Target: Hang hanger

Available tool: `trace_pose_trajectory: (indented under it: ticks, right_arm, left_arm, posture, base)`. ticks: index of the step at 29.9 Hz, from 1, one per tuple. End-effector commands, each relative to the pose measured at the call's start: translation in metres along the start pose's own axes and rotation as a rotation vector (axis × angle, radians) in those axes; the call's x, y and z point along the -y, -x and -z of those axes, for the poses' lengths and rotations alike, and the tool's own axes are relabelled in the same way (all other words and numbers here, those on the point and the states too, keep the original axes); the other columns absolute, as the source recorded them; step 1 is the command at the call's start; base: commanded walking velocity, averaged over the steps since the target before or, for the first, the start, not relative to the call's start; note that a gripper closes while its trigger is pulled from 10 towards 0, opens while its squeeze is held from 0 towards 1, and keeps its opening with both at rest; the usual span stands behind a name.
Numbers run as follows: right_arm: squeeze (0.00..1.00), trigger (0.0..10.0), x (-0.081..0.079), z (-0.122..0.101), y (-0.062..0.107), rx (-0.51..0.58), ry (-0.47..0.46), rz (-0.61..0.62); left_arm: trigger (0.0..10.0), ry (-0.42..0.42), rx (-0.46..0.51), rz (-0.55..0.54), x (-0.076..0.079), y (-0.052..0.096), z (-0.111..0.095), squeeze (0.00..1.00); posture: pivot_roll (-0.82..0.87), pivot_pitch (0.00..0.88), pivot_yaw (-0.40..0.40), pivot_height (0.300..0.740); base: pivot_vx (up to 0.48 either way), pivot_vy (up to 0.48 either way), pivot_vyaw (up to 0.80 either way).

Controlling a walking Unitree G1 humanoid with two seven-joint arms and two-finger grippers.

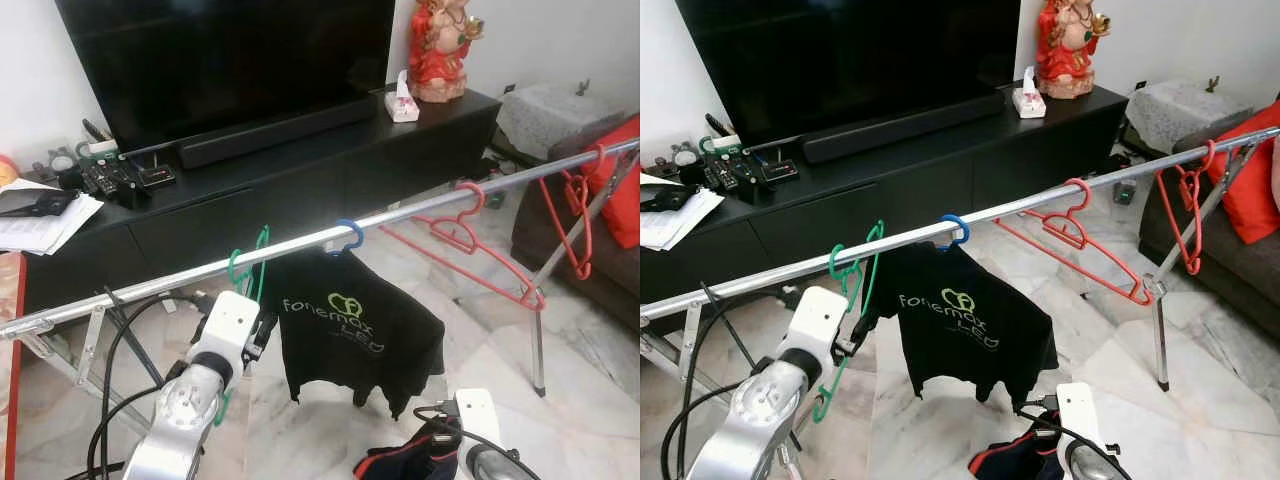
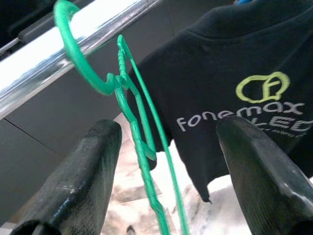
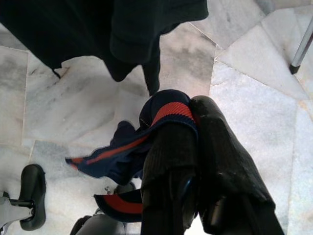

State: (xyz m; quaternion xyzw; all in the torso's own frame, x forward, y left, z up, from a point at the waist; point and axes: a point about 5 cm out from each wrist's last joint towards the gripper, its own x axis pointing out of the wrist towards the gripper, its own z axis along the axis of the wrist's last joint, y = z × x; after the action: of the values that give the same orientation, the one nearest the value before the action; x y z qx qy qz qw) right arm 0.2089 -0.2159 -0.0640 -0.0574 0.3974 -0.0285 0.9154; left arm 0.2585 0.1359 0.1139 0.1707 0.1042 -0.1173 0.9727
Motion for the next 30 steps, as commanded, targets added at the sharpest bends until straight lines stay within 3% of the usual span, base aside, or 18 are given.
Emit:
trace_pose_trajectory:
  ticks: [1,11,16,23,30]
  right_arm:
    - [0.0,10.0,0.0,-0.007,-0.001,0.024,0.008,0.0]
    - [0.0,10.0,0.0,-0.006,-0.001,0.022,0.005,0.002]
    - [0.0,10.0,-0.001,-0.007,-0.001,0.021,0.008,-0.002]
    - [0.0,10.0,0.0,-0.008,-0.002,0.026,0.006,0.0]
    - [0.0,10.0,0.0,-0.008,-0.002,0.025,0.011,-0.001]
  left_arm:
    - [10.0,-0.022,-0.036,-0.021,-0.004,-0.004,0.003,0.0]
    - [10.0,-0.019,-0.05,-0.065,-0.01,-0.012,0.002,0.0]
    - [10.0,0.055,-0.046,-0.193,-0.014,-0.024,-0.007,0.0]
    - [10.0,0.045,-0.04,-0.285,-0.022,-0.032,-0.013,0.0]
    - [10.0,0.003,-0.104,-0.198,-0.015,-0.036,0.0,0.0]
  posture:
    - [-0.03,0.0,-0.01,0.74]
    - [-0.04,0.0,-0.006,0.74]
    - [-0.04,0.0,-0.012,0.74]
    - [-0.04,0.0,-0.014,0.74]
    - [-0.04,0.0,-0.015,0.74]
  base:
    - [0.0,0.0,0.0]
    - [0.0,0.0,0.0]
    - [0.0,0.0,0.0]
    - [0.0,0.0,0.0]
    - [0.0,0.0,0.0]
